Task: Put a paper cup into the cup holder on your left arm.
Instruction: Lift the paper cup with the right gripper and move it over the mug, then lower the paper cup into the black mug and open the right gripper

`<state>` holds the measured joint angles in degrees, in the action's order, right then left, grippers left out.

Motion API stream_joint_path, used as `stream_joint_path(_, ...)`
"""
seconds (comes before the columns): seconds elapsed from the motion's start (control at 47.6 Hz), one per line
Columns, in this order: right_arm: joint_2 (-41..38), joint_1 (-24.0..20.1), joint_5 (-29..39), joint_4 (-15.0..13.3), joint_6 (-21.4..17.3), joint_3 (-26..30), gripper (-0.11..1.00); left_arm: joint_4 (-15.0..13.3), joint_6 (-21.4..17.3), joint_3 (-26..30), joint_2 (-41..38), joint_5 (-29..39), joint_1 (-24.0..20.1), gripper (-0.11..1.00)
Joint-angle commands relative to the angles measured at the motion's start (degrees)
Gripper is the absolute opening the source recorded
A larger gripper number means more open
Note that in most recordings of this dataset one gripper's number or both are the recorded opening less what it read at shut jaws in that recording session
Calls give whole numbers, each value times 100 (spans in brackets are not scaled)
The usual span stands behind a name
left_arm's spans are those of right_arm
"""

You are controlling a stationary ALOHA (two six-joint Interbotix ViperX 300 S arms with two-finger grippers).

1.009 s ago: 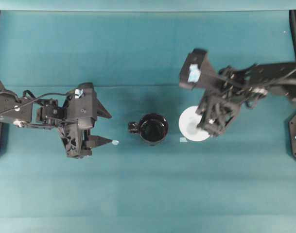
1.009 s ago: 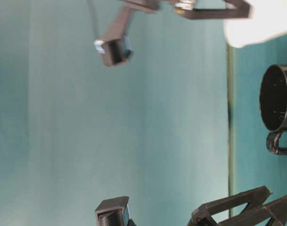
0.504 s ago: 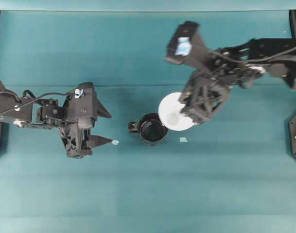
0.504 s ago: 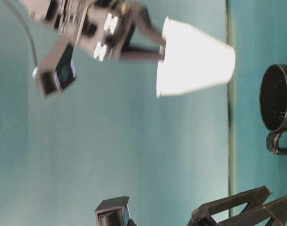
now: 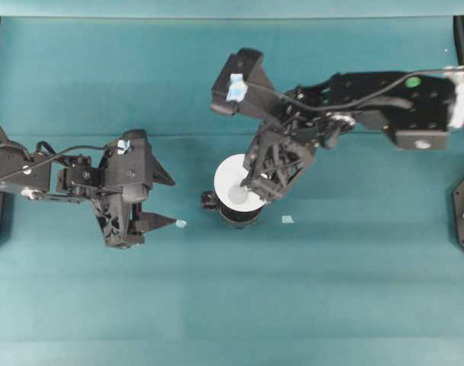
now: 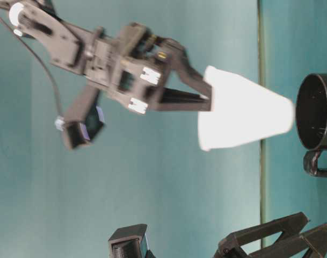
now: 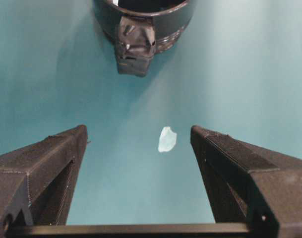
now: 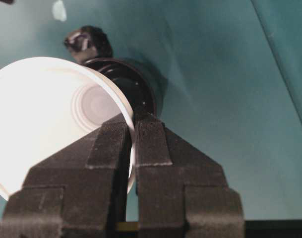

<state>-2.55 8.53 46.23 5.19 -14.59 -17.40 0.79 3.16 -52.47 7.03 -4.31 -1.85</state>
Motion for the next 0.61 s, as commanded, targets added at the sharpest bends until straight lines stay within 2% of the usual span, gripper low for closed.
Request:
stream_joint_path(0.0,-70,-53,-202,0,-26,-18,-4,18,9,53,18,-26,0,88)
stream_joint_path(0.588,-185,-53,-835,-70,-26,-554,-4,9,9,26,0,-26,0,88)
